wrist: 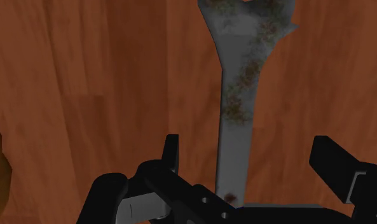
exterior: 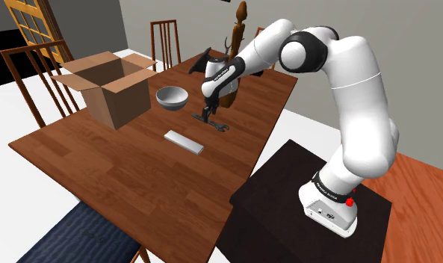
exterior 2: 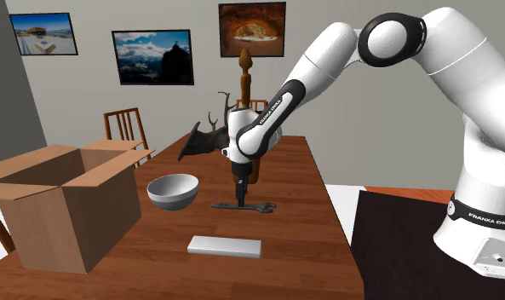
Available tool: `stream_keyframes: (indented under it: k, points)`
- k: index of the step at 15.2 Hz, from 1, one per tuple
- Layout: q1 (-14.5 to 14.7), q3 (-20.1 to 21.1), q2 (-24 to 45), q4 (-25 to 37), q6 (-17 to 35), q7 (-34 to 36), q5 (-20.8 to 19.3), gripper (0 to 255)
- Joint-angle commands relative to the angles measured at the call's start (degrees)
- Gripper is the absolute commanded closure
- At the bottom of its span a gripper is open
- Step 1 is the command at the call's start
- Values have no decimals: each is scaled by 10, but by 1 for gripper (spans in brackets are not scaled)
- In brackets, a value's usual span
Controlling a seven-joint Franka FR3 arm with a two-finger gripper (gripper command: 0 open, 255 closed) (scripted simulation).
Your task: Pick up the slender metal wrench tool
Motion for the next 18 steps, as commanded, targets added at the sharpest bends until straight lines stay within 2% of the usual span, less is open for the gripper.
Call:
stream_keyframes:
  k: [1,6,7,15,18]
  points:
    - [-2,1,12,4,9,-2,1,0]
    - [-3,2,36,13,23,-2,2,0]
    - [-3,3,37,14,23,-2,2,255]
    - [-3,3,45,25,20,-2,2,255]
    - [-2,2,23,8,15,-2,2,255]
